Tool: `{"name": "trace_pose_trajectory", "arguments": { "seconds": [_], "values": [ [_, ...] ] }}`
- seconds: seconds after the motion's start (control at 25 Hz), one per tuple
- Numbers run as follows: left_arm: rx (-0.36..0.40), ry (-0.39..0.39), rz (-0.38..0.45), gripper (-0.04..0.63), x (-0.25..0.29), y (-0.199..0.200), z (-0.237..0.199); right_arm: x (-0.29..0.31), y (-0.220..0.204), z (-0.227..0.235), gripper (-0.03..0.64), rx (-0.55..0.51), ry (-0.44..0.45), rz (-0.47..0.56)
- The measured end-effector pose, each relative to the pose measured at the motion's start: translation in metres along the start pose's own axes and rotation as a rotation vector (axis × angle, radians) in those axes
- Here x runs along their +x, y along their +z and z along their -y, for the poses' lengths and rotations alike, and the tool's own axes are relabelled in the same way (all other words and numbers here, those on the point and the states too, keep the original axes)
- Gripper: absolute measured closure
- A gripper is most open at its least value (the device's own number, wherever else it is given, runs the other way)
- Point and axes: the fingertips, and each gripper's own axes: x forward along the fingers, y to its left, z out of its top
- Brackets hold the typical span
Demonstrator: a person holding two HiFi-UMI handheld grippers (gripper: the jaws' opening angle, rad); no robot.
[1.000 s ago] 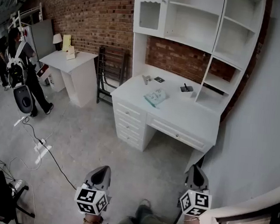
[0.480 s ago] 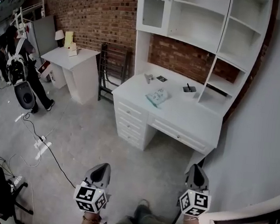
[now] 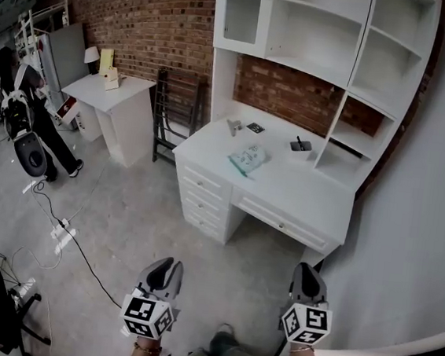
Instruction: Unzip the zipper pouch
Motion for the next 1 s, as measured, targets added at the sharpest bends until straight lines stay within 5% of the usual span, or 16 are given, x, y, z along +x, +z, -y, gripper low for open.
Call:
{"name": "trace_pose_trajectory", "arguments": {
  "seconds": [0.16, 0.52, 0.64, 0.8, 1.0],
  "values": [
    [-0.005, -0.008, 0.015, 0.359, 0.027, 0.01, -0.004, 0.03, 0.002, -0.003, 0.403, 0.016, 0.09, 0.001],
    [0.056, -0.078, 0.059, 0.051, 0.095, 0.028, 0.005, 0.099, 0.003, -0.001, 0.117, 0.006, 0.205, 0.009],
    [0.07, -0.114, 0.032, 0.025, 0.117, 0.028, 0.016, 0.116, 0.0, -0.002, 0.043, 0.007, 0.274, -0.014],
    [0.093, -0.166, -0.004, 0.023, 0.142, 0.023, 0.034, 0.13, -0.006, 0.005, 0.041, -0.009, 0.319, -0.047],
    [0.127, -0.194, 0.044, 0.026, 0.151, 0.036, 0.041, 0.14, -0.006, 0.021, 0.046, -0.024, 0.318, -0.046]
  ]
}}
